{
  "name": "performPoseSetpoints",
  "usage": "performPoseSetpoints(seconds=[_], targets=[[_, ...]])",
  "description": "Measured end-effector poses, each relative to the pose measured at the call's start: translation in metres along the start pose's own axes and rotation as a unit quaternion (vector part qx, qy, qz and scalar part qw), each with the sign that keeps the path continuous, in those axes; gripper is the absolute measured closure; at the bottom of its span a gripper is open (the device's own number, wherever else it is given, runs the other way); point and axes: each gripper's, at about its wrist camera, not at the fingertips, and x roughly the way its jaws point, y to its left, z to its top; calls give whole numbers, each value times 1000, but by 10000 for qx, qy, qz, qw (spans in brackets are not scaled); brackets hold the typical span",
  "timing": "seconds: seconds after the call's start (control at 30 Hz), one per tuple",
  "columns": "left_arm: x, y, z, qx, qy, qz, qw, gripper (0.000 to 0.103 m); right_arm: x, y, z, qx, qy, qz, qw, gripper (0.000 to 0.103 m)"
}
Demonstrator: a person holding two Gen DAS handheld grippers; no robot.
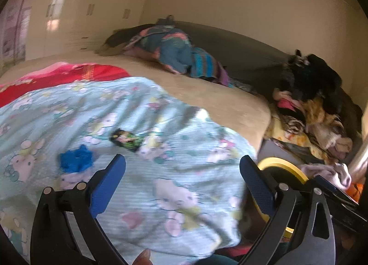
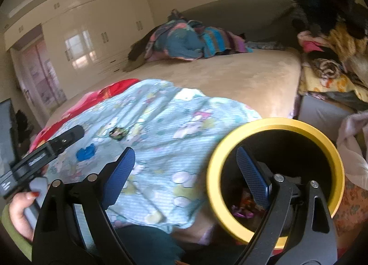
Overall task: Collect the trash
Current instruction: 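Withdraw both open grippers from the bin back over the quilt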
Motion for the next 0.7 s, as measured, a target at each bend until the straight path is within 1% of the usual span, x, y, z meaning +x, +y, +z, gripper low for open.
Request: performPoseSetpoints(seconds=[0.17,0.2,0.33,0.43,0.57,0.63,0.67,0.7], targets=[[5,41,2,-303,14,425,9986,6,21,22,3,-115,176,220,9995,21],[7,52,2,-379,45,544,9978,6,27,26,4,-134,217,258,9993,21],[14,91,1,-723,201,774,9942,6,58,46,10,-136,470,457,9978,21],[21,116,-1,-1117,363,725,9904,7,80,61,14,-212,612,597,9961,21],[29,138,-5,-1304,426,681,9882,8,116,85,19,-347,840,751,9930,21],[37,145,-7,-1364,470,649,9874,12,133,96,20,-397,940,793,9916,21],[41,149,-8,-1396,505,642,9868,18,140,100,20,-430,986,792,9910,21],[45,152,-10,-1435,543,639,9861,20,150,105,21,-471,1044,772,9904,21]])
